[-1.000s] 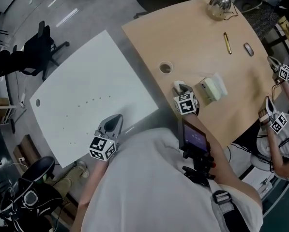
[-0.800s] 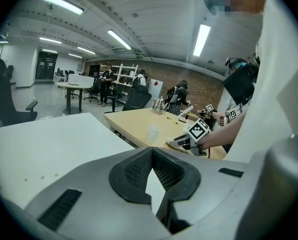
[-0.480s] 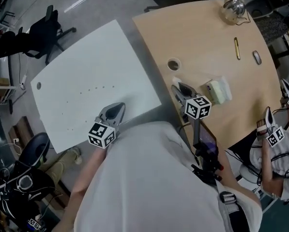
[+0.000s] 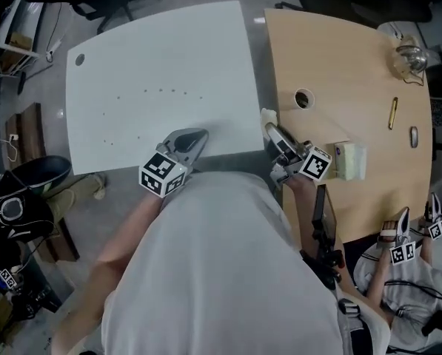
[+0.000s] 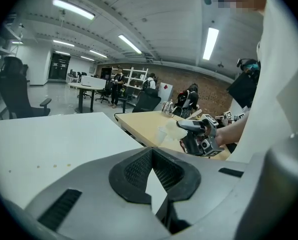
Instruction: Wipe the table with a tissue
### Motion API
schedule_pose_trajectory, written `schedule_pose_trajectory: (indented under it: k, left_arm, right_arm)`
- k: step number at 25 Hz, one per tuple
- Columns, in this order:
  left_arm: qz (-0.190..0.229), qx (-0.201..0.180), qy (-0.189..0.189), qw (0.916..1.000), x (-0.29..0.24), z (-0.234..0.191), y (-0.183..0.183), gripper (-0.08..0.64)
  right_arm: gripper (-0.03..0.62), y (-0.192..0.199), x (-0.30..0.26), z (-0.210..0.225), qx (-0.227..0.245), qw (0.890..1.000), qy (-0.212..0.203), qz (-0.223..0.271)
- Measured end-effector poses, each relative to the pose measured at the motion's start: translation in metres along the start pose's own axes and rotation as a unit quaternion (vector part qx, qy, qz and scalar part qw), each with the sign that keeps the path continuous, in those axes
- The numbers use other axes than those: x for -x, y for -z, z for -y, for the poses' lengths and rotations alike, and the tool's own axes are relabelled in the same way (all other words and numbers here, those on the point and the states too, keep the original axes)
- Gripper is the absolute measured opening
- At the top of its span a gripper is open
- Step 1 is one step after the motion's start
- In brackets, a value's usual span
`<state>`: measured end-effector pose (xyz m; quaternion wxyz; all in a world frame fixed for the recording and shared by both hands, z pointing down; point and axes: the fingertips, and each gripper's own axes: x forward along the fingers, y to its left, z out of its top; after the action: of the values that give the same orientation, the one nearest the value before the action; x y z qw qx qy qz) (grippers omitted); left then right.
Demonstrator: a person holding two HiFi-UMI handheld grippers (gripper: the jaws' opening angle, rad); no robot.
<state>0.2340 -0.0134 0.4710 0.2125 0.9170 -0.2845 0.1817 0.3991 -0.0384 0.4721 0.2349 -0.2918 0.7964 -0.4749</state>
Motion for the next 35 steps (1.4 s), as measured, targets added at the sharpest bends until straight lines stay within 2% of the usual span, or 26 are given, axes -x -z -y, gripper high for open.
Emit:
schedule_pose_trajectory:
  k: [3, 7, 10, 13, 15, 18, 22, 31, 33, 35]
  left_arm:
    - [0.000, 0.011, -0.013, 0.9999, 0.009, -0.006, 0.008, 0.003]
    - [0.008, 0.025, -0.030, 0.9992, 0.022, -0.016, 0.013, 0.004]
    - [0.010, 0.032, -0.032, 0.9989, 0.032, -0.023, 0.020, 0.005]
    - [0.006, 0.030, -0.024, 0.9992, 0.040, -0.029, 0.027, 0.005]
    - [0.007, 0.030, -0.019, 0.9994, 0.045, -0.034, 0.028, 0.005]
    - [0.012, 0.032, -0.018, 0.9992, 0.054, -0.045, 0.027, 0.003]
    - [0.020, 0.040, -0.017, 0.9989, 0.066, -0.058, 0.028, 0.005]
    - [0.032, 0.066, -0.028, 0.9969, 0.089, -0.076, 0.041, 0.004]
    - [0.034, 0.075, -0.034, 0.9960, 0.093, -0.079, 0.046, 0.004]
    - [0.035, 0.082, -0.042, 0.9951, 0.099, -0.082, 0.052, 0.003]
  right_arm:
    - [0.115, 0.006, -0.009, 0.002, -0.023, 1.000, -0.008, -0.006]
    - [0.115, 0.014, -0.028, 0.001, -0.025, 0.999, -0.017, -0.025]
    - [0.115, 0.029, -0.041, 0.007, -0.019, 0.999, 0.008, -0.047]
    - [0.115, 0.041, -0.059, 0.008, 0.010, 0.997, 0.029, -0.071]
    - [0.115, 0.053, -0.067, 0.015, 0.032, 0.993, 0.062, -0.097]
    - [0.115, 0.075, -0.081, 0.027, 0.100, 0.974, 0.115, -0.166]
    - [0.115, 0.095, -0.102, 0.036, 0.185, 0.941, 0.148, -0.240]
    - [0.115, 0.099, -0.134, 0.064, 0.258, 0.899, 0.210, -0.283]
    - [0.115, 0.099, -0.139, 0.073, 0.285, 0.882, 0.223, -0.302]
    - [0.115, 0.100, -0.145, 0.084, 0.319, 0.858, 0.233, -0.328]
